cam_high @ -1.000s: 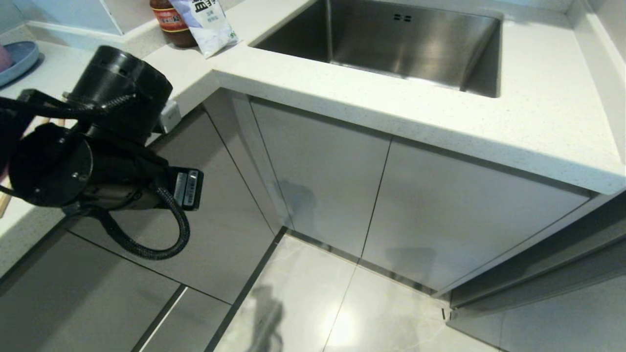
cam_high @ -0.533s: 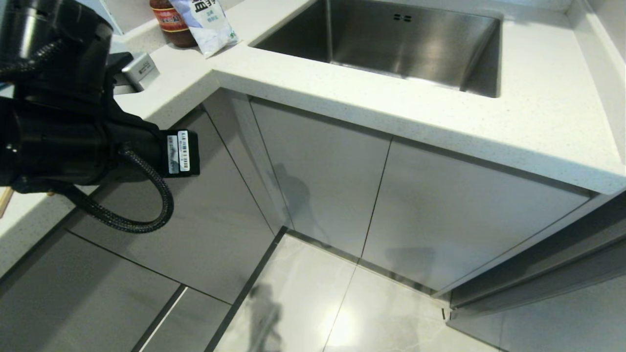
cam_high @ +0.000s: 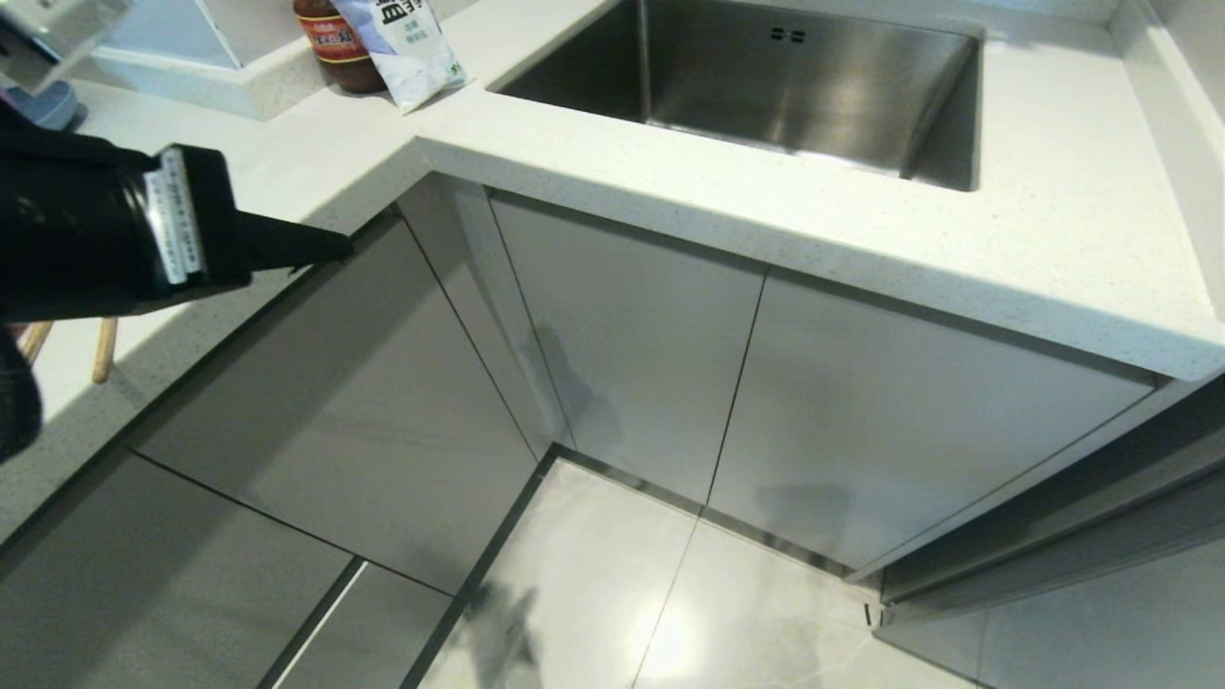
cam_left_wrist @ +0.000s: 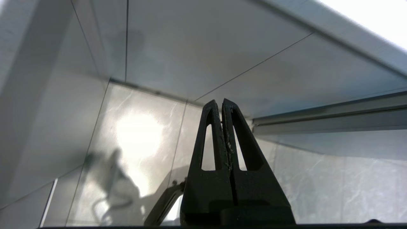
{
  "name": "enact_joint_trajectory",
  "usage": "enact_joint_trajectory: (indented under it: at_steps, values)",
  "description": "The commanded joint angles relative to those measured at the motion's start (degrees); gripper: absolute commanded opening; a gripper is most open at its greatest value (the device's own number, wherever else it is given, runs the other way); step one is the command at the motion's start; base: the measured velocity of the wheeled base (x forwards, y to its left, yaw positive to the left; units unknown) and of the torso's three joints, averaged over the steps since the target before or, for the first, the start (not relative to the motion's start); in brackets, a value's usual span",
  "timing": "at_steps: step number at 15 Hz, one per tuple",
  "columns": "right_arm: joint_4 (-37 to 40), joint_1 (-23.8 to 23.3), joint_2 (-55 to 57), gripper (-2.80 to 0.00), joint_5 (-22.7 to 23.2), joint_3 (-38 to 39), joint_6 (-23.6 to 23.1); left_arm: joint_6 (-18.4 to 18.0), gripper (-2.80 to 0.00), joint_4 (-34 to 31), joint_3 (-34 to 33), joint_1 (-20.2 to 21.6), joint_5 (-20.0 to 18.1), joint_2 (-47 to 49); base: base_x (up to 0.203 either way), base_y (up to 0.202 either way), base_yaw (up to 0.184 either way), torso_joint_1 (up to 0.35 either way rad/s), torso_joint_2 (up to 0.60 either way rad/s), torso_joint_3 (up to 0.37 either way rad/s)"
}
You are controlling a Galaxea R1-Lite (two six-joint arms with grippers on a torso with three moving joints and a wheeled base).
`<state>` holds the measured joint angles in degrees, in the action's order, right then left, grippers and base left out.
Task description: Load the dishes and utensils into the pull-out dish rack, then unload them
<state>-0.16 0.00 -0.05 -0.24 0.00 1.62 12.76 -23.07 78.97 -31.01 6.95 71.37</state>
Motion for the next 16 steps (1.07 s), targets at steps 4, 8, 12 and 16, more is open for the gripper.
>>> enact_joint_trajectory:
  at_steps: [4, 8, 12, 16]
  values:
    - [-0.02, 0.0, -0.13, -2.8, -0.02, 0.09, -0.04, -0.63, -2.8, 0.04, 0.22, 5.57, -8.96, -9.19, 0.0, 0.0, 0.0, 0.0, 0.0, 0.0]
    - [-0.02, 0.0, -0.13, -2.8, -0.02, 0.09, -0.03, -5.11, -2.8, 0.04, -0.15, 12.8, -16.83, -16.73, 0.0, 0.0, 0.0, 0.0, 0.0, 0.0]
    - [-0.02, 0.0, -0.13, -2.8, -0.02, 0.07, 0.03, -8.23, -2.8, -0.12, -0.28, 24.85, -27.09, -26.19, 0.0, 0.0, 0.0, 0.0, 0.0, 0.0]
    - [-0.02, 0.0, -0.13, -2.8, -0.02, 0.07, -0.04, -9.49, -2.8, -0.8, -3.37, 33.55, -33.08, -36.65, 0.0, 0.0, 0.0, 0.0, 0.0, 0.0]
